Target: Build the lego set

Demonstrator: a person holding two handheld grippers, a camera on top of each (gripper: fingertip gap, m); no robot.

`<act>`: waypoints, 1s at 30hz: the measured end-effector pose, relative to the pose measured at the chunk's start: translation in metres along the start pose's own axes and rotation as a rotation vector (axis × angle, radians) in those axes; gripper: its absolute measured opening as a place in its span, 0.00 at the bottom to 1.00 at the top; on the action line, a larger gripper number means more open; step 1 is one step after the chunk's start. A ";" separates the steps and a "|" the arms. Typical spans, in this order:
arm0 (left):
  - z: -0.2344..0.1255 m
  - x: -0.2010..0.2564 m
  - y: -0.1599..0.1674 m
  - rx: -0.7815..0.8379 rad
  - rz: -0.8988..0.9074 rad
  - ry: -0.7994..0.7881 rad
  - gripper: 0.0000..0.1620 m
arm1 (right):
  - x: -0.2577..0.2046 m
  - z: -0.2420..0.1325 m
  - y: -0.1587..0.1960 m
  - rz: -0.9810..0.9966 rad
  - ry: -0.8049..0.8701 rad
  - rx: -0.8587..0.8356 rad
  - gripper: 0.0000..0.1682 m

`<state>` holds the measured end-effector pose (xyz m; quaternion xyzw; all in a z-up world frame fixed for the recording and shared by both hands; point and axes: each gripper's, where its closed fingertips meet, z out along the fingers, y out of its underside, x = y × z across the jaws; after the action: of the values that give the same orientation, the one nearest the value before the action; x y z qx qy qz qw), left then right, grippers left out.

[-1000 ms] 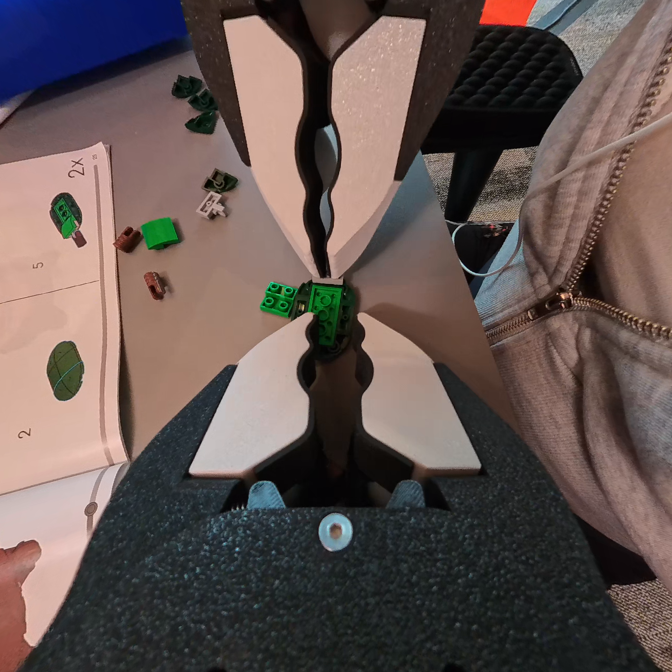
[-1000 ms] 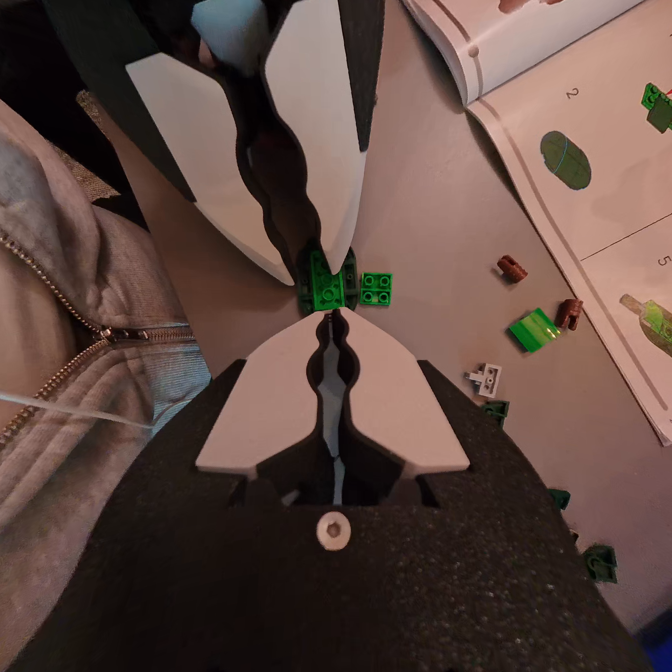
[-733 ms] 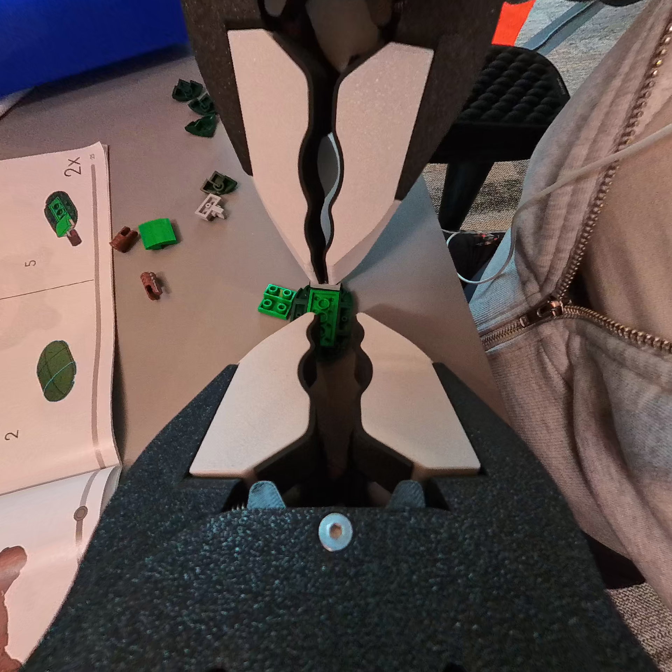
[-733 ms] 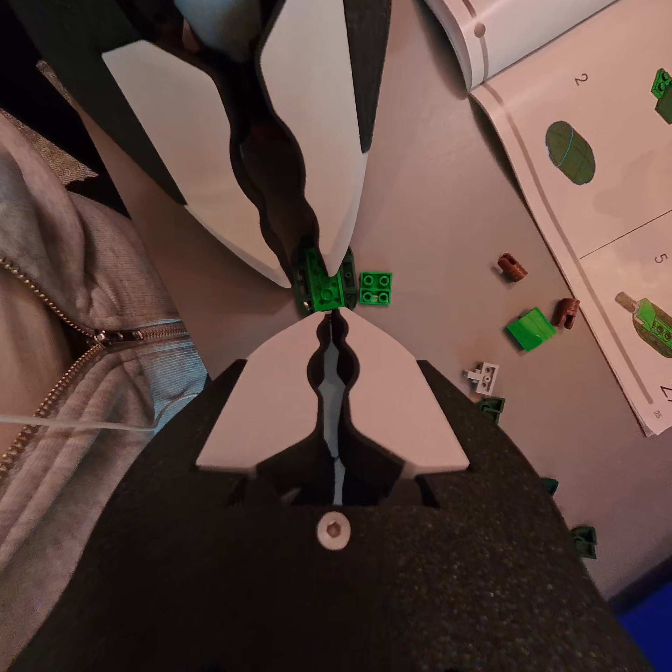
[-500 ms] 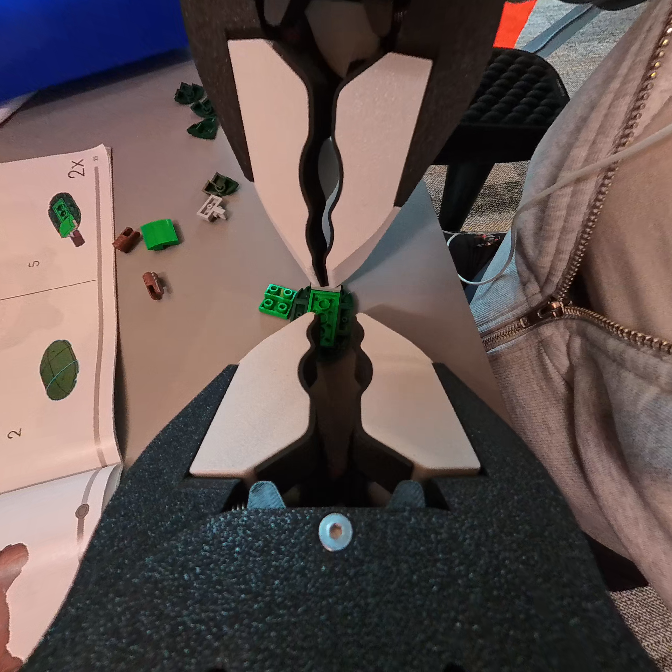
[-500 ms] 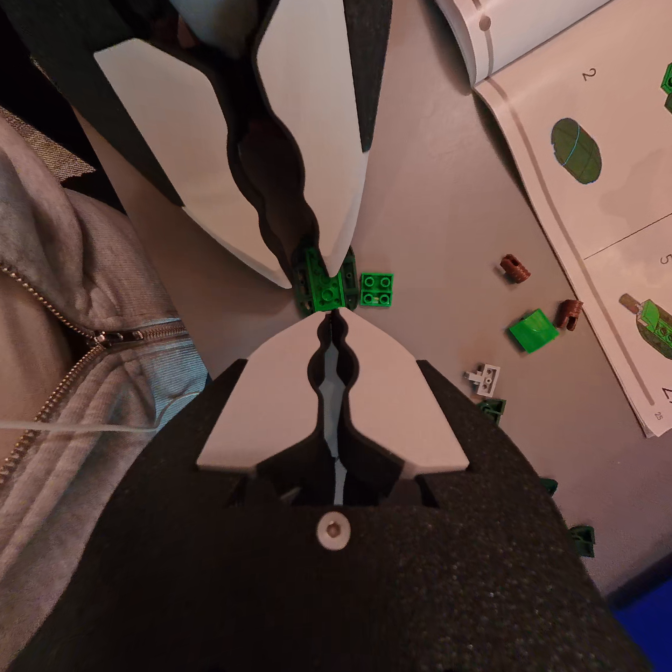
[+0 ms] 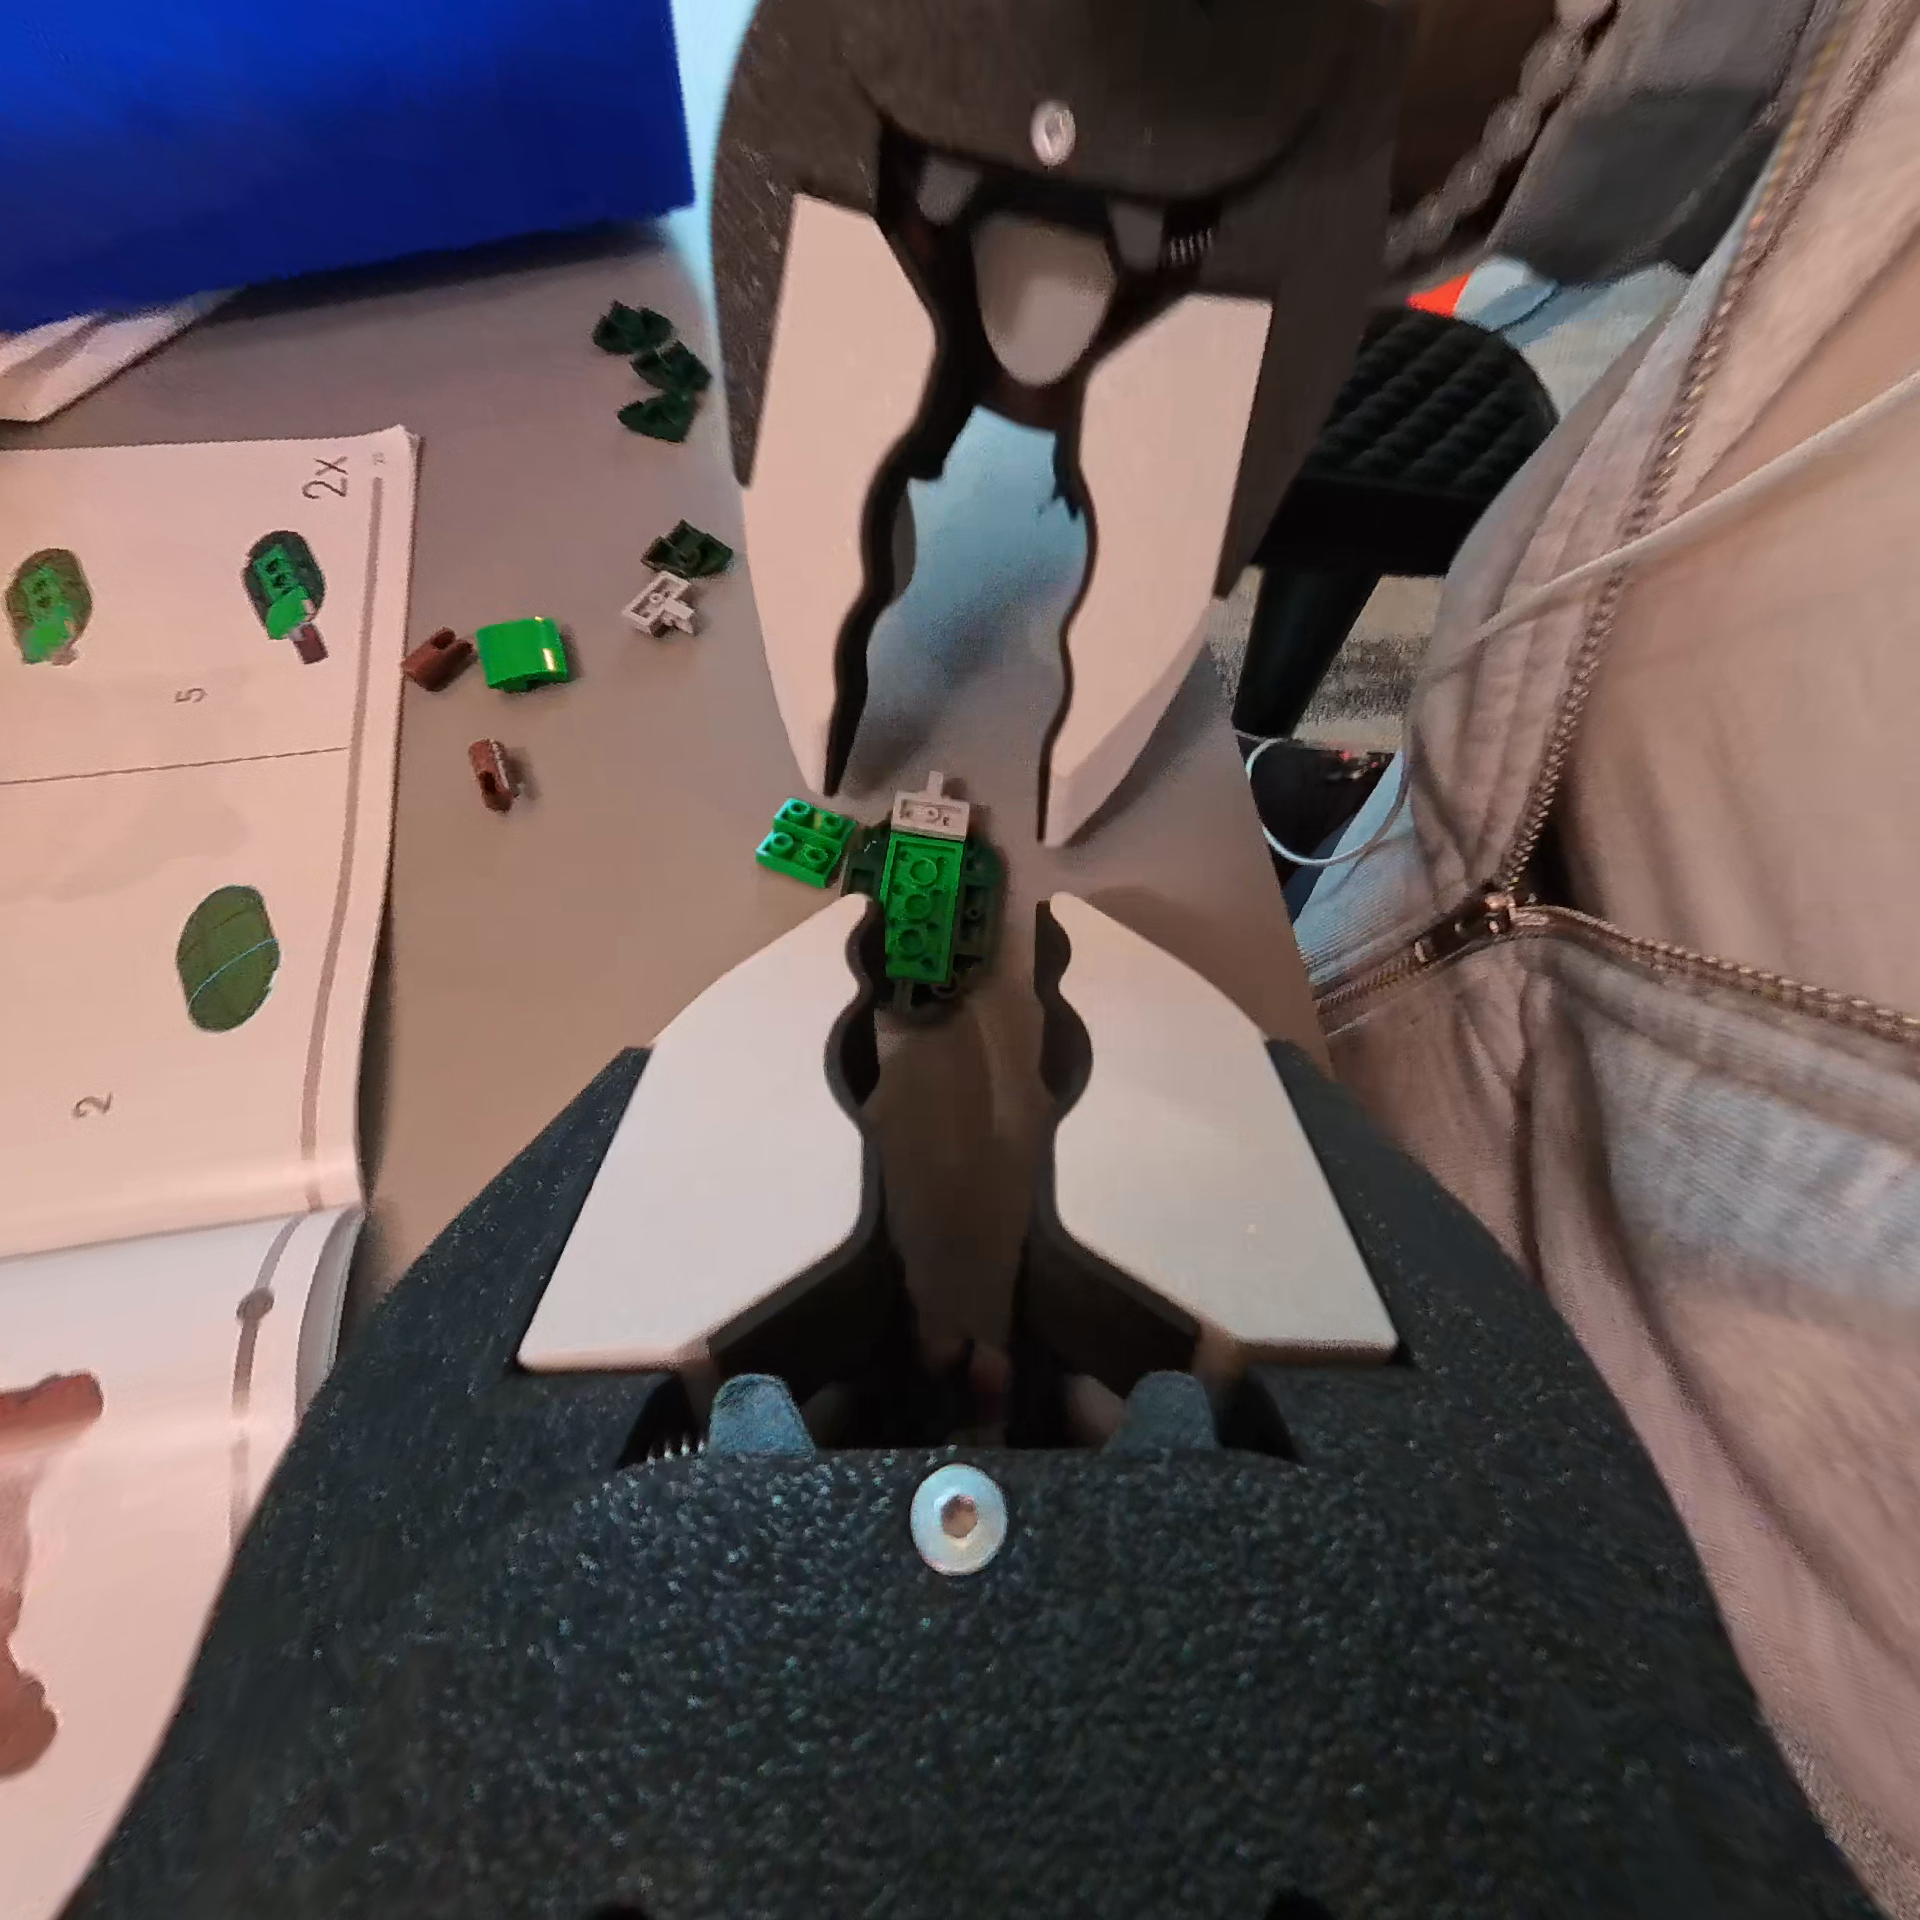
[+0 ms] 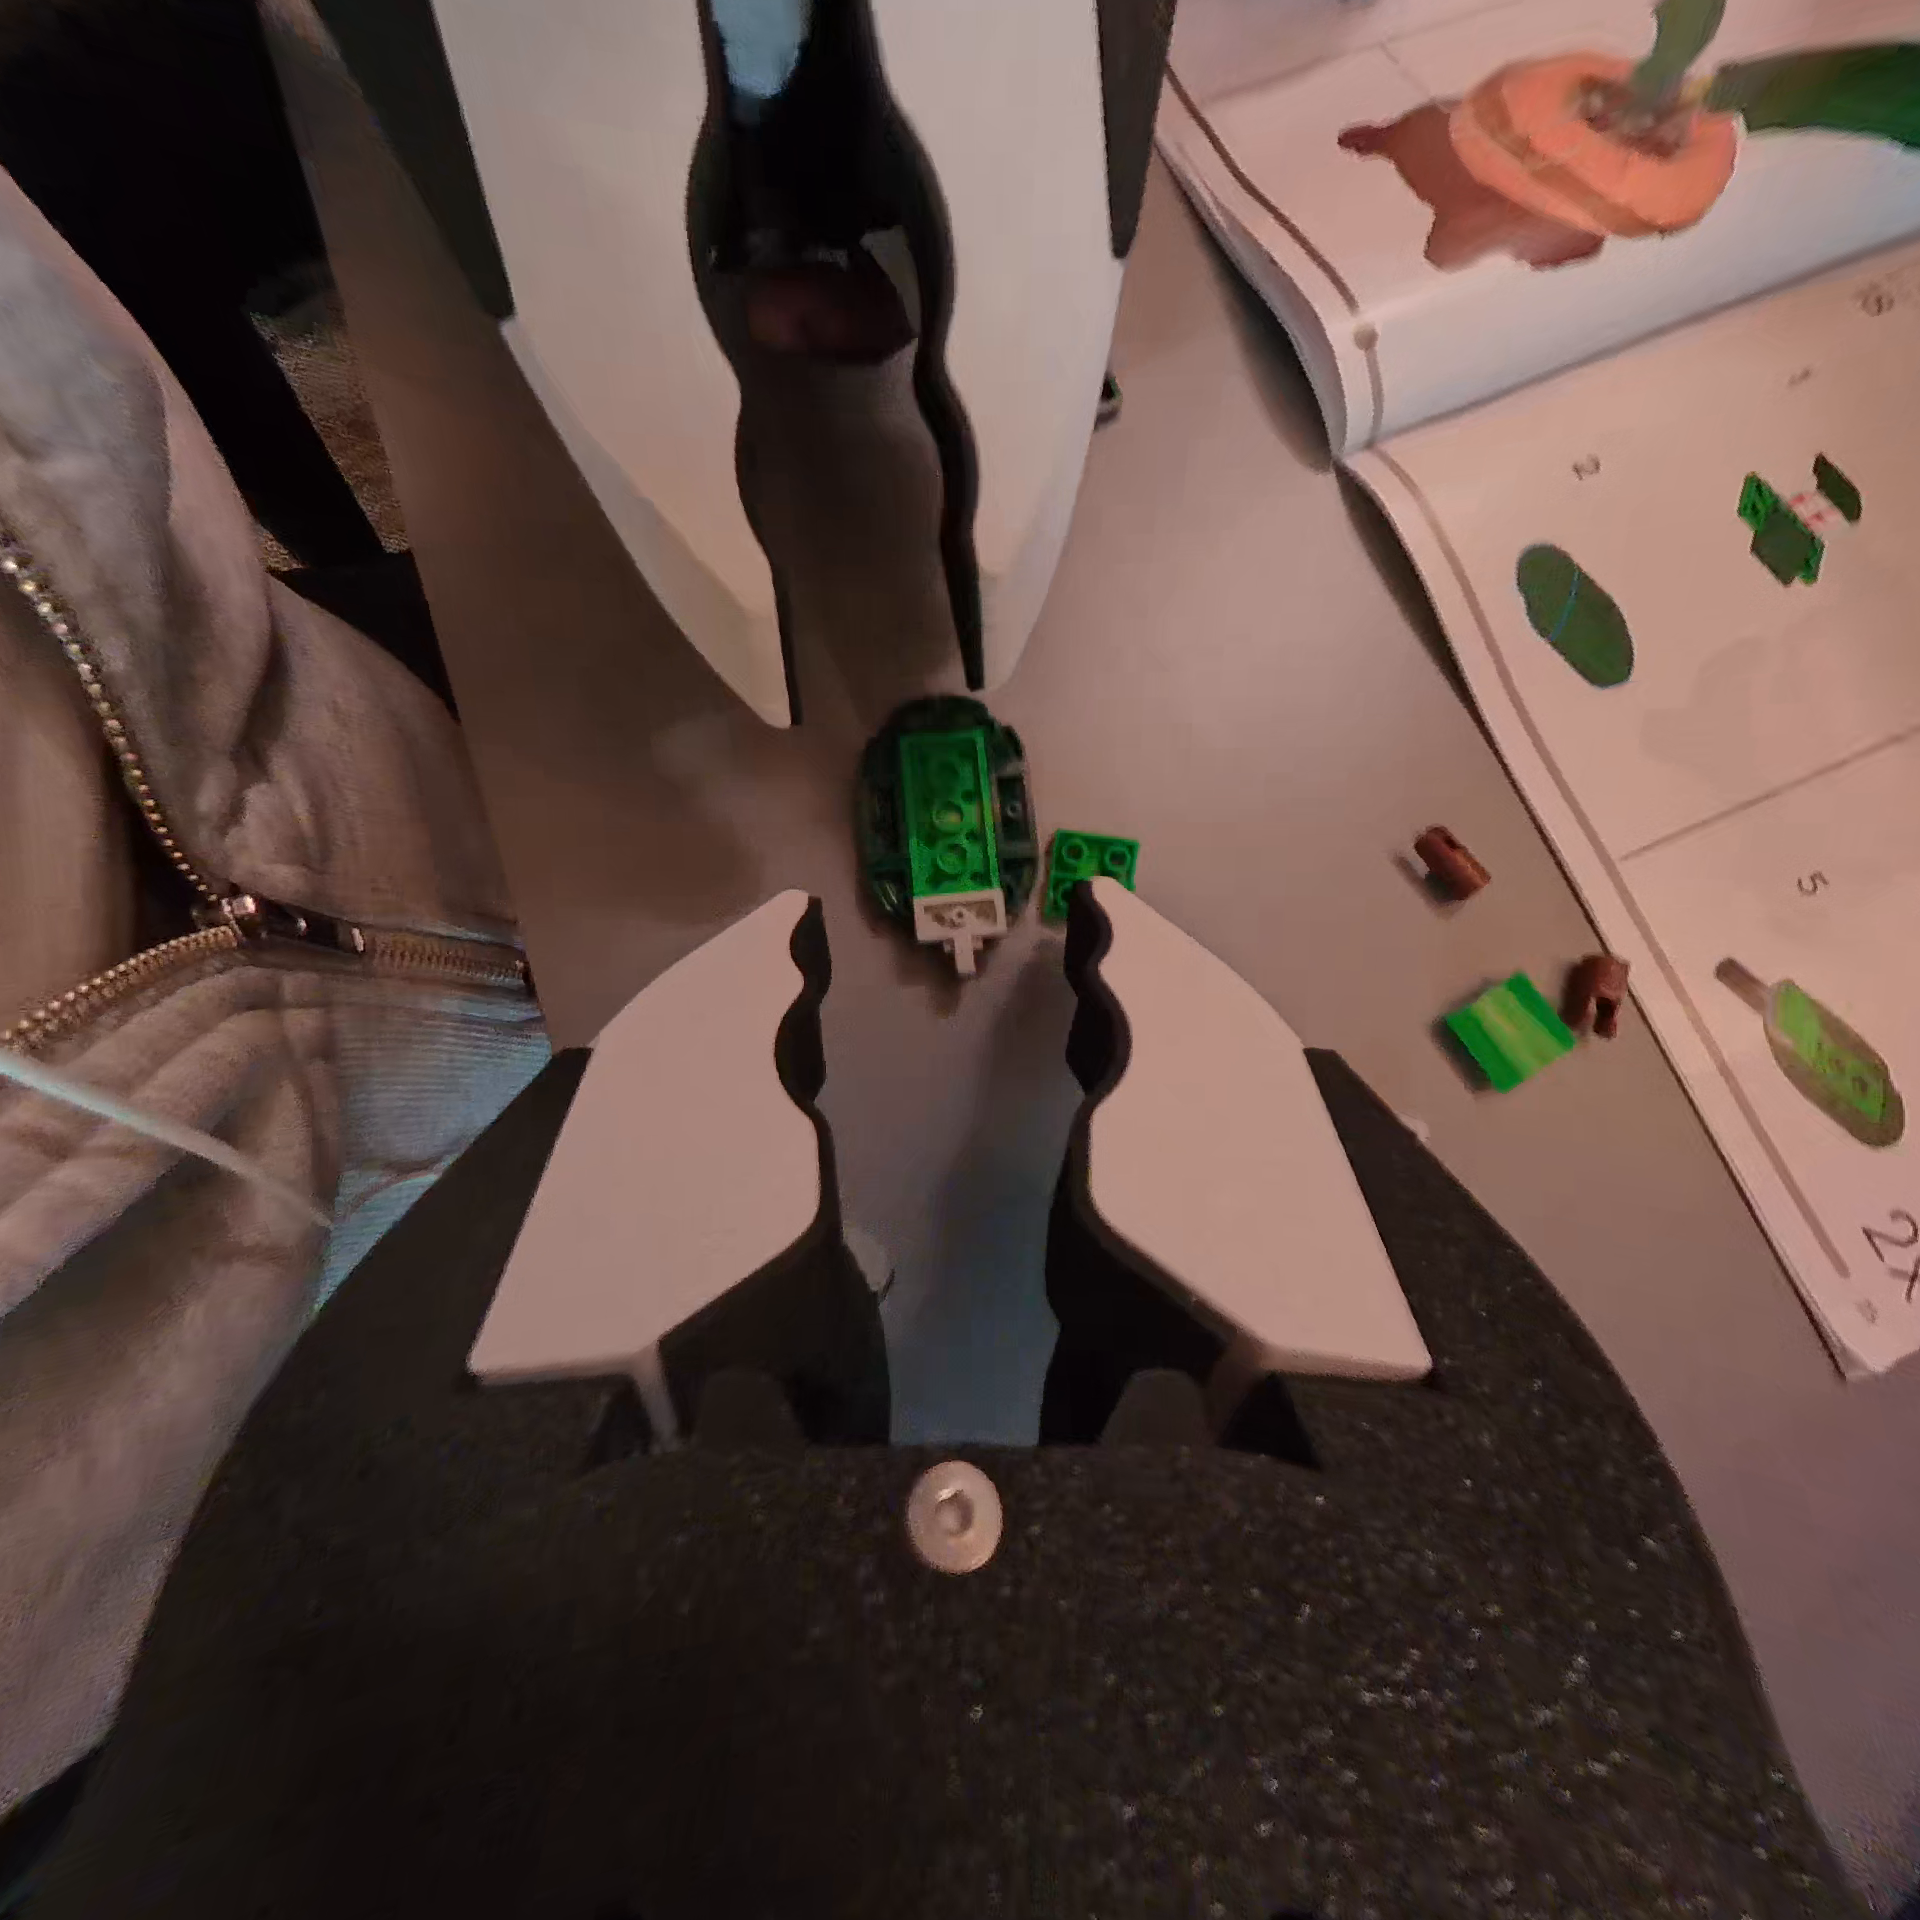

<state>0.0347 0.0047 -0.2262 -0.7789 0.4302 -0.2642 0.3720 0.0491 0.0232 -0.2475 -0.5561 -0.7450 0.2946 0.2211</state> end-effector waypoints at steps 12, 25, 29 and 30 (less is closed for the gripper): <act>-0.036 0.002 -0.009 0.179 -0.146 -0.109 0.19 | -0.001 0.016 -0.017 -0.158 -0.032 0.006 0.24; -0.060 -0.026 -0.018 0.601 -0.880 -0.085 0.28 | 0.006 -0.004 -0.052 -0.260 -0.055 0.082 0.19; -0.045 -0.014 -0.023 0.588 -0.940 0.050 0.26 | 0.001 -0.012 -0.076 -0.436 0.003 0.096 0.19; -0.043 -0.011 -0.028 0.599 -0.939 0.083 0.23 | -0.001 -0.012 -0.079 -0.475 0.014 0.091 0.19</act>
<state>0.0110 0.0088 -0.1792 -0.7362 -0.0424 -0.5425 0.4024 0.0020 0.0079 -0.1847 -0.3570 -0.8392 0.2636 0.3142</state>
